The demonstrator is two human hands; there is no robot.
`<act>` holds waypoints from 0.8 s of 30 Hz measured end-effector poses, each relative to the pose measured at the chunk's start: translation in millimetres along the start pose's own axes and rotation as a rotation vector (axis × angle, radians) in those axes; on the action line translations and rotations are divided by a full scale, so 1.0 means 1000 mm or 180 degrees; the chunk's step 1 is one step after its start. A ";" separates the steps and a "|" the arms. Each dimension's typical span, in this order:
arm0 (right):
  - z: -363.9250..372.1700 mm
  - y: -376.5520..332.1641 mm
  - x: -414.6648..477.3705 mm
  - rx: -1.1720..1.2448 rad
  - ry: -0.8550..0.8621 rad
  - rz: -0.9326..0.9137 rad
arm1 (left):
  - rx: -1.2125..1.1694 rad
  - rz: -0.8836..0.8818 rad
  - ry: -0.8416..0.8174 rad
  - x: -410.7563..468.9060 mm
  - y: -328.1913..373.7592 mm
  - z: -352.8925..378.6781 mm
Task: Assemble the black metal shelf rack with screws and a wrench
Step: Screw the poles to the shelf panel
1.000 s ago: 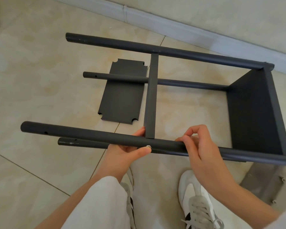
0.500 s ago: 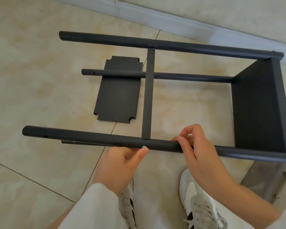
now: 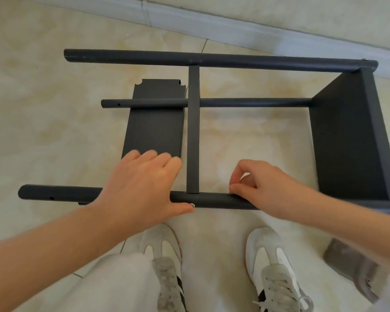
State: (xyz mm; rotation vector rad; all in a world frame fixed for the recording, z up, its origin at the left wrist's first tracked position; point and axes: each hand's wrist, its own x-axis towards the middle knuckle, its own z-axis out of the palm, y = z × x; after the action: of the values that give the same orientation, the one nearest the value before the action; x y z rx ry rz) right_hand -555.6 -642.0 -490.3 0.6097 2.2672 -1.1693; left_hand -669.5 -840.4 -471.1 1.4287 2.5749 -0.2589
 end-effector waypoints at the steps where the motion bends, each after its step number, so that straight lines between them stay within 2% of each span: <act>1: -0.006 -0.003 0.005 -0.0034 -0.0161 0.0032 | 0.0060 0.0099 -0.0042 0.005 -0.001 0.000; 3: -0.013 -0.010 0.015 -0.0177 -0.0404 0.0034 | -0.0043 0.0278 -0.0051 0.011 -0.003 -0.001; 6: -0.014 -0.026 0.032 -0.0348 -0.0560 0.0006 | -0.0589 0.0384 -0.0279 0.014 -0.006 0.004; 9: -0.010 -0.041 0.047 -0.0730 -0.0448 -0.0160 | -0.0909 0.0353 -0.0493 0.015 -0.013 0.013; 11: -0.005 -0.044 0.053 -0.0766 -0.0344 -0.0281 | -0.0754 0.0528 -0.0494 0.015 -0.017 0.018; 17: 0.014 -0.021 0.067 0.0502 -0.0225 -0.0381 | -0.0580 0.0960 0.0026 0.014 -0.026 0.028; 24: 0.025 0.008 0.063 0.1072 -0.0477 -0.0621 | -0.0945 0.1087 0.0512 0.005 -0.025 0.056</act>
State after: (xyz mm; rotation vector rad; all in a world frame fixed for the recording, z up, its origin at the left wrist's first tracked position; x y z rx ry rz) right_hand -593.1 -648.9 -547.3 0.4110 2.0540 -1.6551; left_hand -689.4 -862.7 -524.7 1.7890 2.3010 0.2851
